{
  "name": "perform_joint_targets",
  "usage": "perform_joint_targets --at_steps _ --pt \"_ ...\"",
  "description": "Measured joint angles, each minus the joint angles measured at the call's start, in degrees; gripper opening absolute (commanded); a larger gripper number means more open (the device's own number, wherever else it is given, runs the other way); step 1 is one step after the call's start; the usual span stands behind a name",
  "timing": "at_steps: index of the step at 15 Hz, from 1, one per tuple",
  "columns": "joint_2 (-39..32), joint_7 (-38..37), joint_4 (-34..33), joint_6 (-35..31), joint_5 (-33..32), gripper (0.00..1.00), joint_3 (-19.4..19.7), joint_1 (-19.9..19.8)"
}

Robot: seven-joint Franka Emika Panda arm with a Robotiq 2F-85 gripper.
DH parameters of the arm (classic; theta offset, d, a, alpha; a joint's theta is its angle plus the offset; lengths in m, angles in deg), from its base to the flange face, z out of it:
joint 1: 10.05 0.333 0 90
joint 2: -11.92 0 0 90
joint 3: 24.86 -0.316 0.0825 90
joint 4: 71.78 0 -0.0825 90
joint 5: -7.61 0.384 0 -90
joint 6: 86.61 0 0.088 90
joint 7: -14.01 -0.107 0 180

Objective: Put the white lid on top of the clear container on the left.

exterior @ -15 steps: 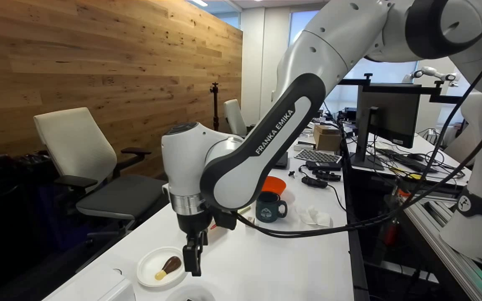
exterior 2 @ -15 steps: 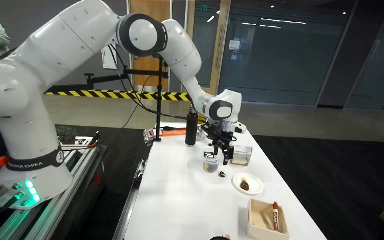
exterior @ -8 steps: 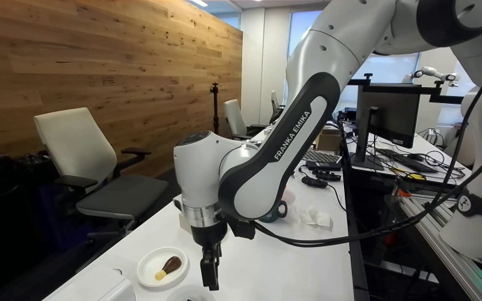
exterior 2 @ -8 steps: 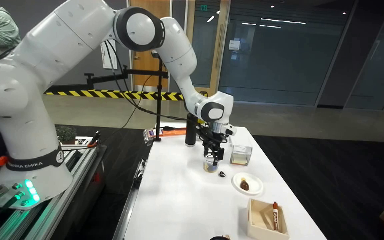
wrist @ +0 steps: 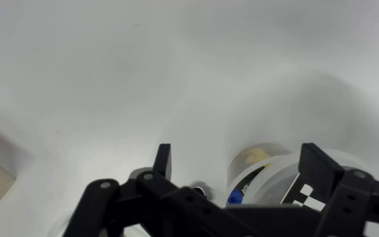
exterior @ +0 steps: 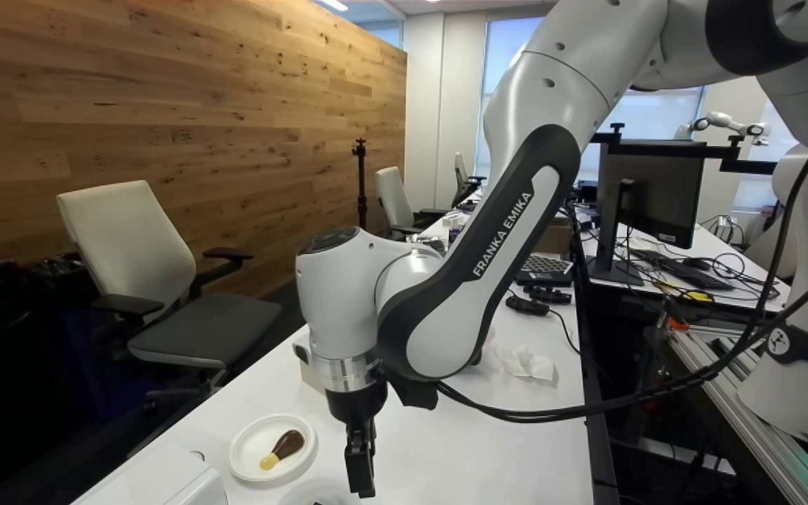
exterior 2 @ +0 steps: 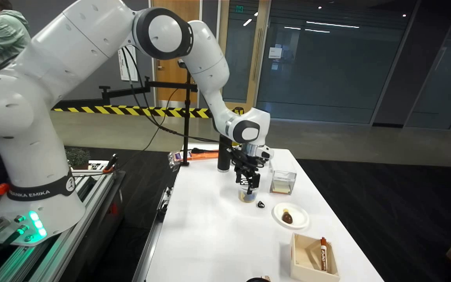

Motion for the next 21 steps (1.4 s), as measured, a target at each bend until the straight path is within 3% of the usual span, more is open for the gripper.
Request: perform_joint_targets --at_steps 13,21 --pt "-0.99 1.90 -1.49 -1.37 -0.79 1.00 0.05 -0.42" --pt "-4.87 3.24 -6.49 -1.87 -0.80 1.00 -0.50 -0.44"
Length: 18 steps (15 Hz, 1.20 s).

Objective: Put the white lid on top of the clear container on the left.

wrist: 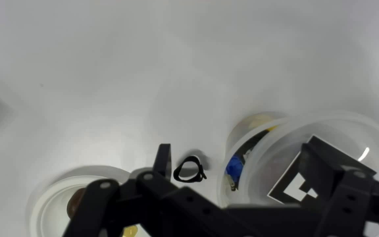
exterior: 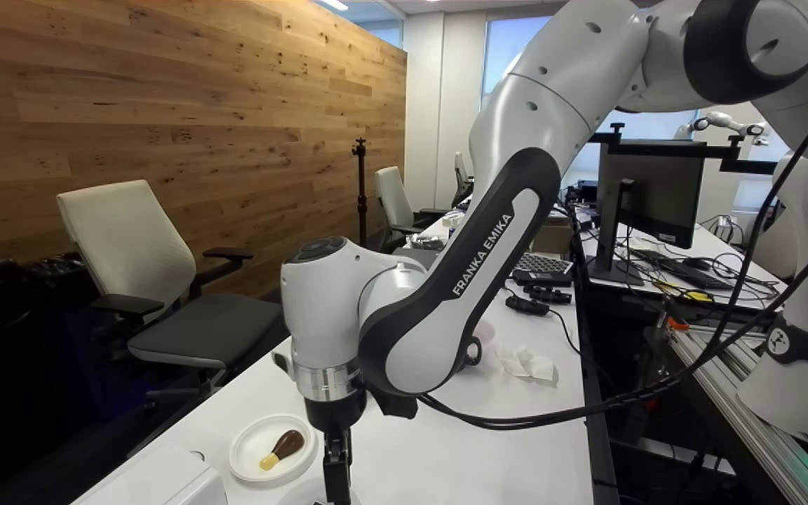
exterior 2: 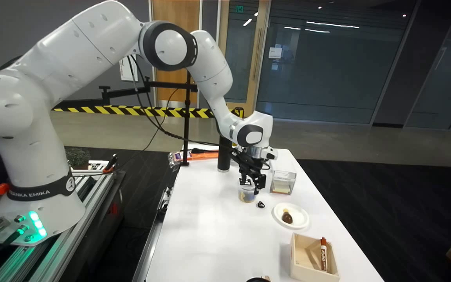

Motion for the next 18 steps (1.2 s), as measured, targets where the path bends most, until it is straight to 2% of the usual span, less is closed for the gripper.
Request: perform_joint_targets --at_steps 2,3,4,7,8,9,10,11,12,13,14,16,18 --pt "-1.16 0.05 -1.84 0.00 0.00 1.00 0.24 -0.08" --pt "-1.75 0.07 -2.73 0.00 0.00 0.75 0.40 -0.10" --pt "-2.24 0.11 -3.50 0.00 0.00 0.74 0.54 -0.10" --pt "-3.63 0.25 -5.44 0.00 0.00 0.52 0.67 -0.11" --pt "-4.02 0.29 -5.95 0.00 0.00 0.88 0.67 -0.10" --pt "-4.36 0.29 -6.42 0.00 0.00 0.88 0.67 -0.09" --pt "-4.68 0.31 -6.81 0.00 0.00 0.80 0.67 -0.08" --pt "-4.88 0.33 -7.09 0.00 0.00 0.46 0.67 -0.07" --pt "-5.01 0.33 -7.31 0.00 0.00 0.50 0.67 -0.07" --pt "-5.10 0.35 -7.47 0.00 -0.01 0.49 0.67 -0.06" --pt "-5.17 0.36 -7.60 0.00 -0.02 0.86 0.67 -0.04" --pt "-5.37 0.37 -7.99 0.00 -0.02 0.86 0.67 0.03" --pt "-5.69 0.37 -8.49 0.00 -0.03 0.98 0.68 0.03"
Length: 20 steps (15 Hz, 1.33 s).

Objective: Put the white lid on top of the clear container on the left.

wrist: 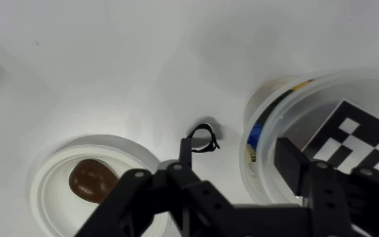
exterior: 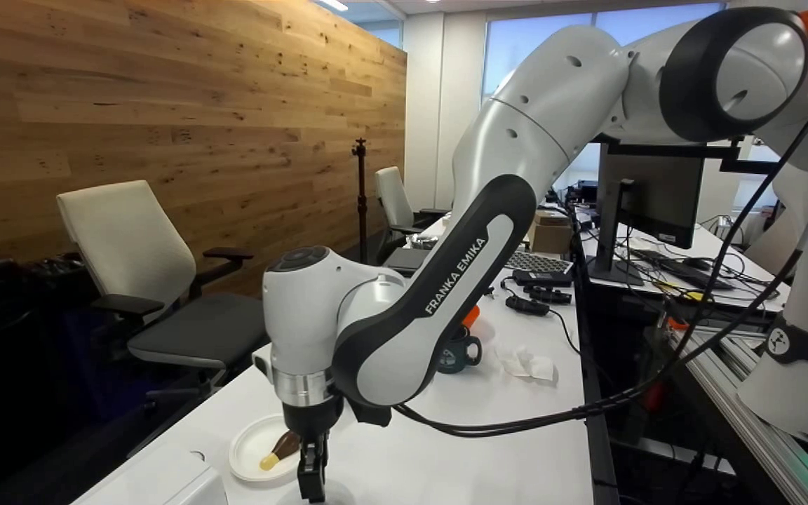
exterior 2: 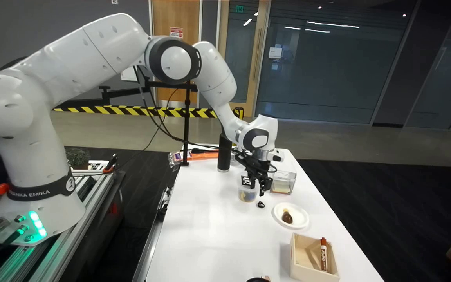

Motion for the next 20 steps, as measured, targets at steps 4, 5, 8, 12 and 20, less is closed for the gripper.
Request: perform_joint_targets --at_steps 4,5,8,12,20 --pt "-0.42 0.06 -0.51 0.00 -0.03 0.52 0.06 0.01" --pt "-0.47 0.07 -0.59 0.00 -0.03 0.45 0.06 0.01" --pt "-0.51 0.08 -0.85 0.00 -0.04 0.22 0.06 0.02" --pt "-0.58 0.17 -1.17 0.00 -0.04 0.00 0.06 0.04" --pt "-0.59 0.38 -1.70 0.02 -0.04 0.35 0.09 0.07"
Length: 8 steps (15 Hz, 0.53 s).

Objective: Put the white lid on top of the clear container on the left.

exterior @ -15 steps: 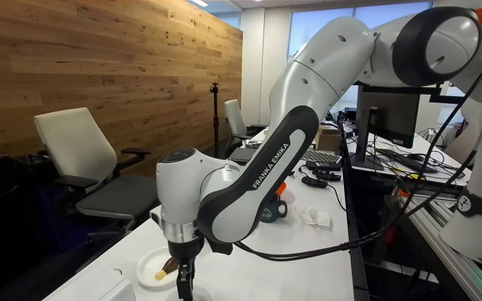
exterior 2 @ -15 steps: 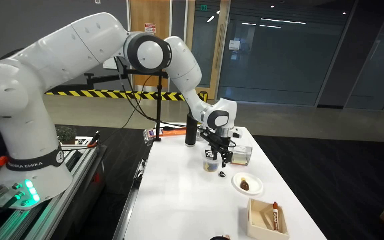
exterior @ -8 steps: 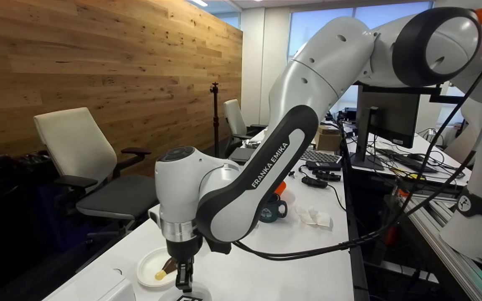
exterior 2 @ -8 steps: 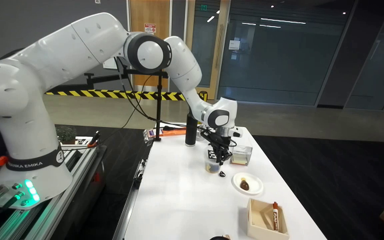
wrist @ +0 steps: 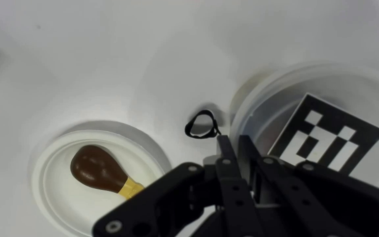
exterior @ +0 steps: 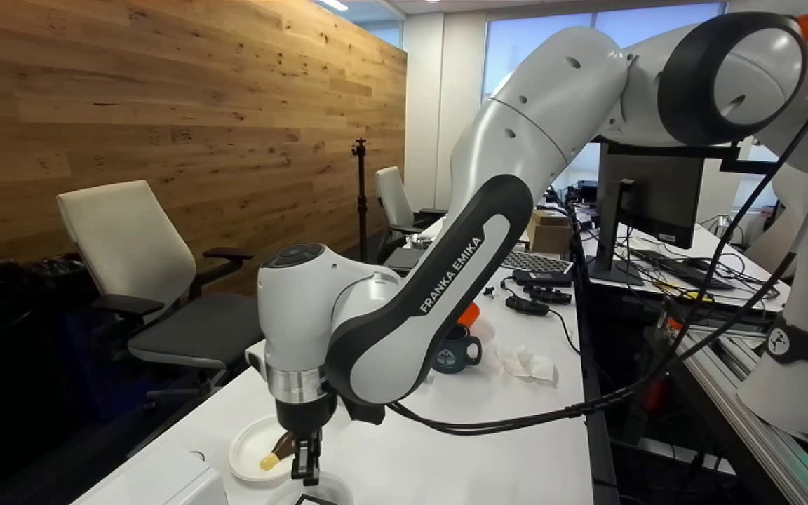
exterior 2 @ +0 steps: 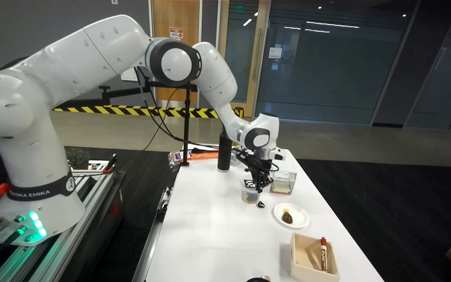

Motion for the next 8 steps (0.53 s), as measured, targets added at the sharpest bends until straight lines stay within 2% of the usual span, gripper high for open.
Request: perform_joint_targets --at_steps 2,8 --pt "0.00 0.00 -0.04 0.04 0.00 0.43 0.01 0.00" --pt "-0.38 0.00 -0.04 0.24 0.00 0.85 0.64 -0.02"
